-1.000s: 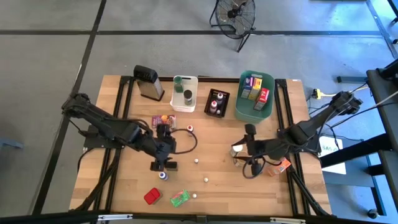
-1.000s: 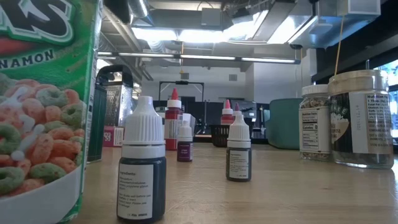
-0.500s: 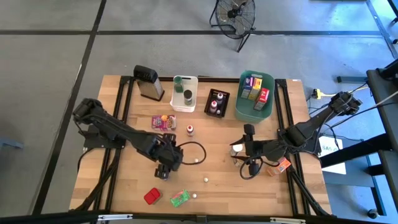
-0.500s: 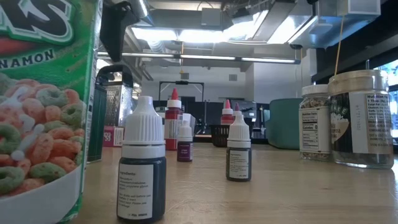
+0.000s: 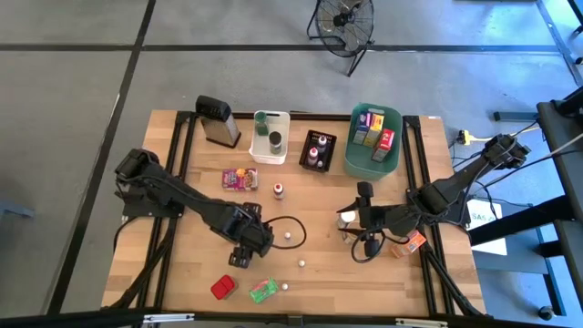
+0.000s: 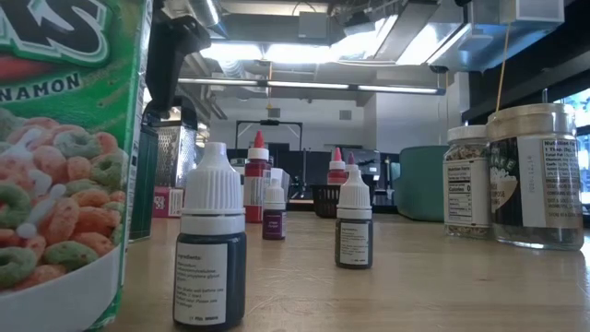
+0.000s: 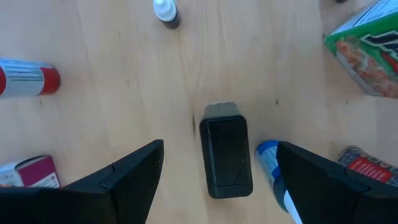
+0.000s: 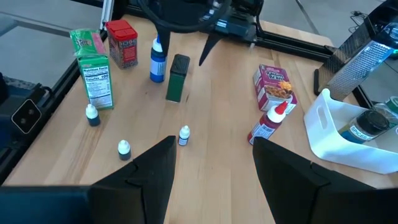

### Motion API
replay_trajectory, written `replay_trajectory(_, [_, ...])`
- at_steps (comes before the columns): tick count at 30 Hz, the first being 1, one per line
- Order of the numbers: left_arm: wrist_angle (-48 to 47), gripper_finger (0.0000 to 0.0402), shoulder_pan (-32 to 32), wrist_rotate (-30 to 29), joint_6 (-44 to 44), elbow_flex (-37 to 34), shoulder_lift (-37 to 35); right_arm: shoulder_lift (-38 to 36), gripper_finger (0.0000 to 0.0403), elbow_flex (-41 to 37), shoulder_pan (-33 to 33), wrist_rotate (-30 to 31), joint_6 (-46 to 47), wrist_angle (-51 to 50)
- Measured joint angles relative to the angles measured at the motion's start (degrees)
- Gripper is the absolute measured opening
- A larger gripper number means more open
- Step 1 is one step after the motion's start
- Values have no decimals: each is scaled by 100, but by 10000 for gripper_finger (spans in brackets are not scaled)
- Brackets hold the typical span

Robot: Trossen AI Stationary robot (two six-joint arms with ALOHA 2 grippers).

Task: Pick & Place Kitchen Items
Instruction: Put the black seasoning can into the white bin

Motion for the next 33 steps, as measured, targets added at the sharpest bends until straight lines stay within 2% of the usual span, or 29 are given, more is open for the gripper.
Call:
replay_trajectory(26, [142, 308, 194, 178, 20, -105, 531, 286, 216, -4, -231, -2, -2, -94])
replay_trajectory(33, [496, 300, 265, 454, 90, -379, 536, 295, 216, -4, -330, -63, 4, -145])
